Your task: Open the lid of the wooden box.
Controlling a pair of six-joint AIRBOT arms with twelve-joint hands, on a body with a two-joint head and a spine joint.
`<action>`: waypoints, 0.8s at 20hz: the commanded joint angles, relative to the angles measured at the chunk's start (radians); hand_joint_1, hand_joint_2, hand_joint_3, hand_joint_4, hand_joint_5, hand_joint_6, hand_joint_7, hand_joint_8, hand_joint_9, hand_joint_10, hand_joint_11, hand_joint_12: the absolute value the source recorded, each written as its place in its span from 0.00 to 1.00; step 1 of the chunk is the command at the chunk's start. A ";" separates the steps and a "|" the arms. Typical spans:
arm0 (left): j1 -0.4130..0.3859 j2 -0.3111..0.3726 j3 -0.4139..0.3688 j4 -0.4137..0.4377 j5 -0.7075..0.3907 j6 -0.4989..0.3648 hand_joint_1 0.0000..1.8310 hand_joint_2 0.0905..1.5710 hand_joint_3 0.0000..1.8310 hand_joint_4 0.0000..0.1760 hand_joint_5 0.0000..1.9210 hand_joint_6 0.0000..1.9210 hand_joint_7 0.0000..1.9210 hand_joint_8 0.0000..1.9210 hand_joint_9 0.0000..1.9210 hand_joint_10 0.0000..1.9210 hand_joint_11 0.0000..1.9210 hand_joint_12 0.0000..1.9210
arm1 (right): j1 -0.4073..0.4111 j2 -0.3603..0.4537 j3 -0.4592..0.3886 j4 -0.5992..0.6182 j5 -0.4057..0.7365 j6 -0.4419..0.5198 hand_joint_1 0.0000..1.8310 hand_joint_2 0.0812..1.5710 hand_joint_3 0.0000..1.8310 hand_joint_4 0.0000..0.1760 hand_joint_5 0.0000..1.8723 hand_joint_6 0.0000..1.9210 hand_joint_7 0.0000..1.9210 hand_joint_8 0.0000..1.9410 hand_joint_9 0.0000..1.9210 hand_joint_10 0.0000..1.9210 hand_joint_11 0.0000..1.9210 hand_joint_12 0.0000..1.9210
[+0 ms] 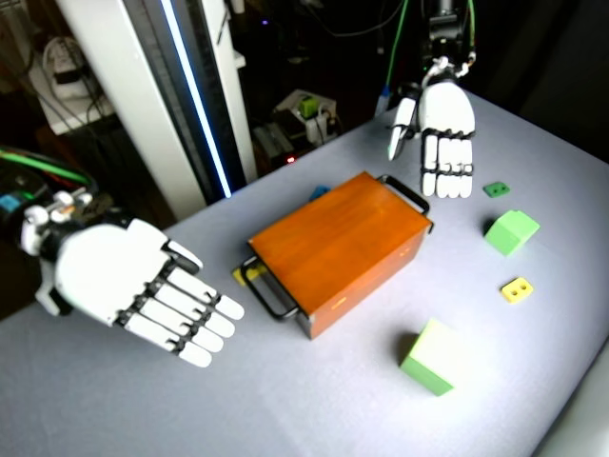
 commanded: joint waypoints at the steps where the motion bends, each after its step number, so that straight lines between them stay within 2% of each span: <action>1: -0.003 -0.002 0.004 -0.015 -0.096 -0.011 0.09 0.89 0.00 0.00 0.03 0.00 0.00 0.00 0.00 0.00 0.00 0.00 | 0.011 -0.002 0.007 0.002 0.098 0.000 0.14 0.88 0.00 0.00 0.01 0.00 0.01 0.00 0.00 0.00 0.00 0.00; 12: -0.015 -0.044 0.025 0.054 -0.059 -0.074 0.02 0.90 0.00 0.00 0.00 0.00 0.00 0.00 0.00 0.00 0.00 0.00 | 0.073 -0.059 0.045 -0.029 0.002 -0.001 0.14 0.88 0.00 0.00 0.01 0.00 0.00 0.00 0.00 0.00 0.00 0.00; 16: -0.020 -0.050 0.026 0.068 -0.071 -0.087 0.06 0.90 0.00 0.00 0.00 0.00 0.00 0.00 0.00 0.00 0.00 0.00 | 0.095 -0.065 0.046 -0.054 -0.005 -0.001 0.14 0.88 0.00 0.00 0.01 0.00 0.01 0.00 0.00 0.00 0.00 0.00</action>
